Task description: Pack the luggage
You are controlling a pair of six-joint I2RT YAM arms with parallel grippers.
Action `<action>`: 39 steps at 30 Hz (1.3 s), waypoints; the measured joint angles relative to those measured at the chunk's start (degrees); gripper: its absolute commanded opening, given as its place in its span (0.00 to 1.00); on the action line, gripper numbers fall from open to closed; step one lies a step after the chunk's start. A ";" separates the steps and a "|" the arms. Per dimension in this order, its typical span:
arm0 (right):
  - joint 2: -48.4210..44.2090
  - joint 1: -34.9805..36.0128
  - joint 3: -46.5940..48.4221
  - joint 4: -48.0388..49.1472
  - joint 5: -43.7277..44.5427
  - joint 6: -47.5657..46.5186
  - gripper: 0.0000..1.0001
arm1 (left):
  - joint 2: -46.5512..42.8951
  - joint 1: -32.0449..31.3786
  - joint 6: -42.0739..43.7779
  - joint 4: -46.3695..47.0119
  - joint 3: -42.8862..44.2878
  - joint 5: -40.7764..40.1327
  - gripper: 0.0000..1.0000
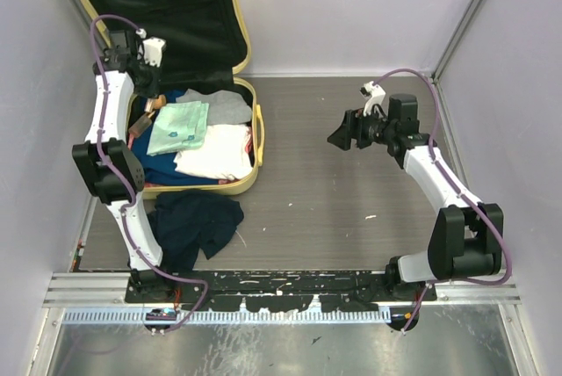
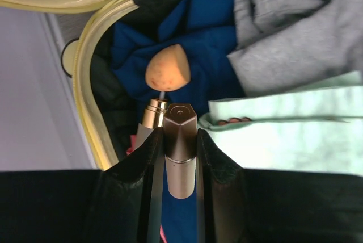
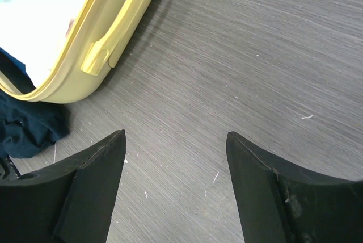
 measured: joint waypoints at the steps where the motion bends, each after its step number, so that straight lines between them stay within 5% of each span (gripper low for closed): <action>1: 0.22 0.13 0.37 0.22 -0.07 0.07 0.76 | 0.83 0.17 0.63 0.50 0.13 -1.11 0.10; 9: 2.99 0.83 3.23 0.37 -0.31 0.13 0.76 | 3.76 0.37 5.64 3.74 -0.31 -5.77 0.62; 11: 4.83 1.20 5.31 0.39 -0.35 0.13 0.76 | 3.78 0.37 5.99 4.22 0.02 -5.81 0.69; 17: 10.47 2.82 12.02 2.05 -0.15 0.35 0.79 | 4.02 0.37 3.93 5.07 4.24 -3.19 0.72; 24: 18.36 5.51 21.70 6.16 0.98 1.44 0.79 | 3.10 -0.57 -4.92 13.35 4.59 9.33 0.67; 34: 22.49 6.62 24.48 8.04 2.45 2.51 0.79 | 3.08 -12.39 -17.81 30.84 6.25 16.11 0.57; 39: 21.66 6.60 23.12 7.80 3.28 2.10 0.79 | 8.02 -17.77 -22.43 40.17 14.60 15.39 0.57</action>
